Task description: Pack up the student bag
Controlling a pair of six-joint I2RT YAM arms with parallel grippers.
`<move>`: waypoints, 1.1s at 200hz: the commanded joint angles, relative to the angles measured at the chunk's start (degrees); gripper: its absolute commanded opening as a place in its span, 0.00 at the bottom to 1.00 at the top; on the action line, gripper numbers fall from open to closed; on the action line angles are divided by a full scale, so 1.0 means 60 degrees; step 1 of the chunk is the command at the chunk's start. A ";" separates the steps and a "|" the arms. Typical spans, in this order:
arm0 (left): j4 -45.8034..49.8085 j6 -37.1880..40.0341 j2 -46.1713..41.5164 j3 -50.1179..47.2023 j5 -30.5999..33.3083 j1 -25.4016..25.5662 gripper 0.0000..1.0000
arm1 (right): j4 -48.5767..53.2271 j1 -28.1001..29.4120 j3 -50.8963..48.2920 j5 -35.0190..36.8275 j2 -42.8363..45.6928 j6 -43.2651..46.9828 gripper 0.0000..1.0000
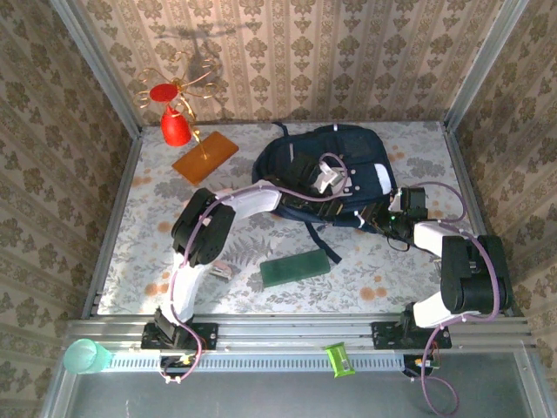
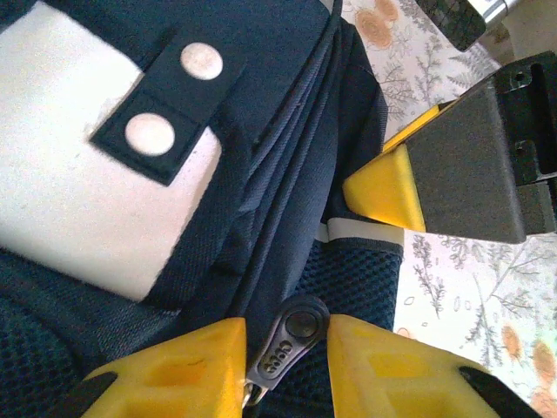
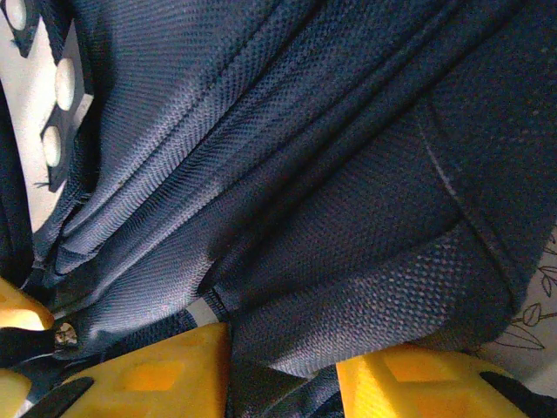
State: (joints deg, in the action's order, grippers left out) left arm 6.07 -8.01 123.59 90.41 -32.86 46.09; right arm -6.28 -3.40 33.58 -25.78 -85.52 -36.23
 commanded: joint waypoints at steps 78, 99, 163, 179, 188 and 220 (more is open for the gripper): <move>0.2050 0.1075 0.0614 0.1670 0.1554 0.0573 0.38 | 0.0139 0.0010 -0.0001 0.0048 -0.0368 0.0028 0.39; 0.2188 0.1624 0.0485 0.1586 0.1518 0.0707 0.44 | 0.0112 0.0009 0.0024 0.0020 -0.0410 0.0014 0.40; 0.3509 0.2808 0.0948 0.2409 0.3974 0.1217 0.54 | -0.0015 0.0010 -0.0031 -0.0076 -0.0488 -0.0034 0.39; 0.3670 0.2945 0.1094 0.2606 0.4531 0.1311 0.54 | -0.0065 0.0011 -0.0083 -0.0096 -0.0516 -0.0056 0.39; 0.3710 0.2969 0.1164 0.2662 0.4725 0.1345 0.53 | -0.0093 0.0010 -0.0102 -0.0105 -0.0521 -0.0064 0.39; 0.3722 0.2764 0.1019 0.2645 0.4913 0.1299 0.49 | -0.0110 0.0010 -0.0126 -0.0098 -0.0571 -0.0051 0.39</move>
State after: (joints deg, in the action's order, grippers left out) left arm 25.58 7.81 129.29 105.43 -7.46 54.46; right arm -7.79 -3.49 33.65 -26.68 -86.50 -36.25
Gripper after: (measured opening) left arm 0.492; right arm 0.394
